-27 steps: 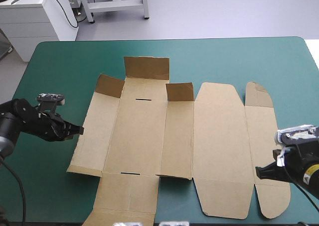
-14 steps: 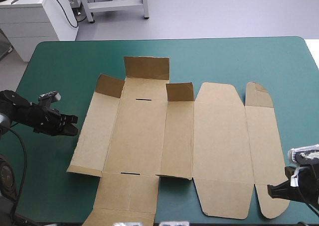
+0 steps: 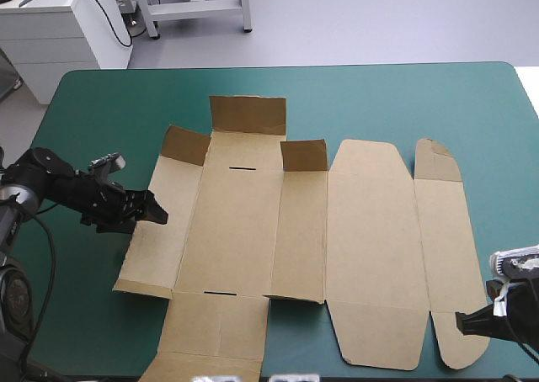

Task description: Fold the box

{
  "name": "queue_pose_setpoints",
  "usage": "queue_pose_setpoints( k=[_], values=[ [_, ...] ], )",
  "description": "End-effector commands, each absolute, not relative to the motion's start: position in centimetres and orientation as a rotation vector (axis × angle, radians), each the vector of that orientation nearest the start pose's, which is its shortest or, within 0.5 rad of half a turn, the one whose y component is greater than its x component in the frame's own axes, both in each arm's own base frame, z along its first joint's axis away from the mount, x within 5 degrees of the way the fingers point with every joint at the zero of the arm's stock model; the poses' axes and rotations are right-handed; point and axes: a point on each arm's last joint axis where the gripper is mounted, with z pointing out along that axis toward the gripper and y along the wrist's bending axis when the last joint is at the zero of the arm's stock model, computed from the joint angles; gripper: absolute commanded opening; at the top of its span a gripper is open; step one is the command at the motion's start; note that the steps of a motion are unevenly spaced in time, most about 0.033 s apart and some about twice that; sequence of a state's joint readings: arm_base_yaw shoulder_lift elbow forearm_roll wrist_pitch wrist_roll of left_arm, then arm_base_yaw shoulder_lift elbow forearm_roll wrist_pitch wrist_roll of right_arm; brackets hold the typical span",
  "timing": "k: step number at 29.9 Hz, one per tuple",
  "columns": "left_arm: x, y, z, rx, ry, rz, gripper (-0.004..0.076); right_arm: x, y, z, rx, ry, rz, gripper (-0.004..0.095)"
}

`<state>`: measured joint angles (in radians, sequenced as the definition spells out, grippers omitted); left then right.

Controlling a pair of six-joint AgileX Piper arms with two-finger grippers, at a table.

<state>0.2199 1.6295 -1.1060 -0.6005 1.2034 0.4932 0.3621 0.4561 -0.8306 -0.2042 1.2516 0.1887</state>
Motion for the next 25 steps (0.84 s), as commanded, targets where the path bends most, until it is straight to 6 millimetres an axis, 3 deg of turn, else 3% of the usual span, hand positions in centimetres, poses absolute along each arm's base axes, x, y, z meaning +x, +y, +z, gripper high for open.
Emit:
queue_pose_setpoints(
  k=[1, 9, 14, 17, 23, 25],
  values=[
    [28.5, -0.1, 25.1, 0.084, 2.929, -0.93, 0.0582, 4.7, -0.5, 35.8, -0.185, 2.296, -0.047, -0.0002],
    [27.6, -1.1, 23.8, -0.04, 2.928, -1.098, 0.0582, 4.8, -0.7, 35.8, -0.183, 2.29, -0.067, -0.0002],
    [27.5, -1.2, 23.8, -0.048, 2.927, -1.109, 0.0567, 4.8, -0.7, 35.8, -0.176, 2.29, -0.067, -0.0002],
    [27.5, -1.8, 23.8, -0.029, 2.93, -1.121, 0.0444, 4.8, -0.7, 35.8, -0.174, 2.29, -0.066, -0.0002],
    [27.4, -3.1, 23.8, 0.048, 2.953, -1.115, 0.0006, 4.8, -0.7, 35.8, -0.17, 2.285, -0.062, -0.0002],
    [27.4, -3.0, 23.8, 0.053, 2.957, -1.105, -0.0005, 4.8, -0.7, 35.9, -0.17, 2.282, -0.063, -0.0002]
  ],
)
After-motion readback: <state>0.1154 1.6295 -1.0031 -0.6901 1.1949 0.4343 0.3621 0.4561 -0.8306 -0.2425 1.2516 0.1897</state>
